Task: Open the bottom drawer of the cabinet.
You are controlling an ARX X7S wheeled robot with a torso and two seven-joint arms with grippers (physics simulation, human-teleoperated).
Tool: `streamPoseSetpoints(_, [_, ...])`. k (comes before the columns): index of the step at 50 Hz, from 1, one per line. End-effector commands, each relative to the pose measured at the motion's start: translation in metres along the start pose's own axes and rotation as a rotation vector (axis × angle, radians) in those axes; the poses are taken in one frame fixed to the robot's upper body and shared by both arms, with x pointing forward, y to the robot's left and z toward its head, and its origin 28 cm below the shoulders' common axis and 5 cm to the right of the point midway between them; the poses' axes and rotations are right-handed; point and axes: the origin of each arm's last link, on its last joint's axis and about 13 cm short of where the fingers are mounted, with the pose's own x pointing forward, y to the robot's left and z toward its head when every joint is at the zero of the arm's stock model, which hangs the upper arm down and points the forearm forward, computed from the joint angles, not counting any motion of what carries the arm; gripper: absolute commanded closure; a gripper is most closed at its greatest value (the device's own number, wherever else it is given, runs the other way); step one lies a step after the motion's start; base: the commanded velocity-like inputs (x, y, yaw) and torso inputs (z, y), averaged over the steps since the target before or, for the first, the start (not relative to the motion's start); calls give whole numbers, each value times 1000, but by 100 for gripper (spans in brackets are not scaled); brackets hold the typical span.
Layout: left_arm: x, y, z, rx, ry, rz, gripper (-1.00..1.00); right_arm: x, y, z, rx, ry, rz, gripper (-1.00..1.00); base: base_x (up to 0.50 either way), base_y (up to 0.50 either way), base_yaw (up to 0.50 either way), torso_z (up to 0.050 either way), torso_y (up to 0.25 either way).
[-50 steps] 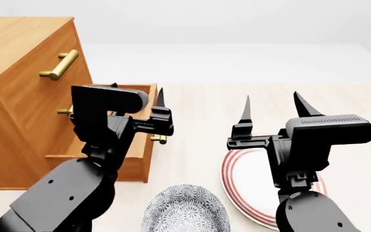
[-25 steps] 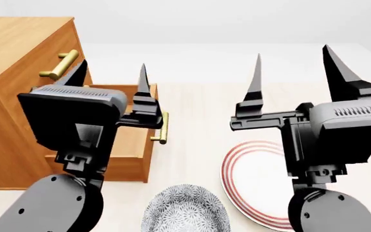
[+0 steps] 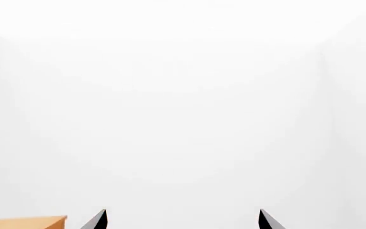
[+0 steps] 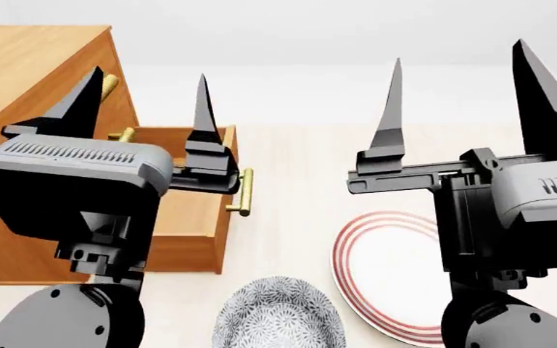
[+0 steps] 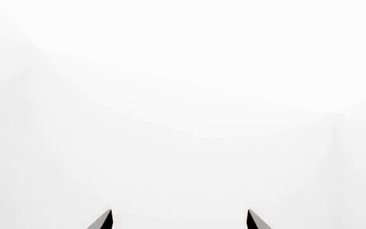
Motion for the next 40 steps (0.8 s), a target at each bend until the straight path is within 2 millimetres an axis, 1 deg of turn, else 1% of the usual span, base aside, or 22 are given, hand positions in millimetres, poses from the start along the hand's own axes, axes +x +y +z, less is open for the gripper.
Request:
streamPoseSetpoints(1, [0, 0, 6, 0, -37, -1, -100, 3, -1, 3, -2, -21, -4, -100, 0, 0, 0, 0, 0])
streamPoseSetpoints(8, [9, 0, 23, -15, -108, -9, -100, 15, -5, 15, 6, -94, -8, -100, 0, 0, 0, 0, 0])
streamPoseSetpoints(13, [11, -1, 29, -9, -129, -19, -100, 19, -8, 23, 5, -124, -11, -100, 0, 0, 0, 0, 0])
streamPoseSetpoints(14, [13, -1, 32, -13, -137, -17, -100, 22, -10, 27, 23, -132, -11, -100, 0, 0, 0, 0, 0])
streamPoseSetpoints(17, [14, -1, 34, -16, -150, -12, -100, 24, -11, 29, 17, -143, -15, -100, 0, 0, 0, 0, 0])
streamPoseSetpoints(33, [13, 0, 40, -20, -183, -8, -100, 24, -11, 37, 17, -189, -15, -100, 0, 0, 0, 0, 0])
streamPoseSetpoints(40, [12, 0, 46, -22, -202, -8, -100, 25, -12, 42, 16, -204, -17, -100, 0, 0, 0, 0, 0])
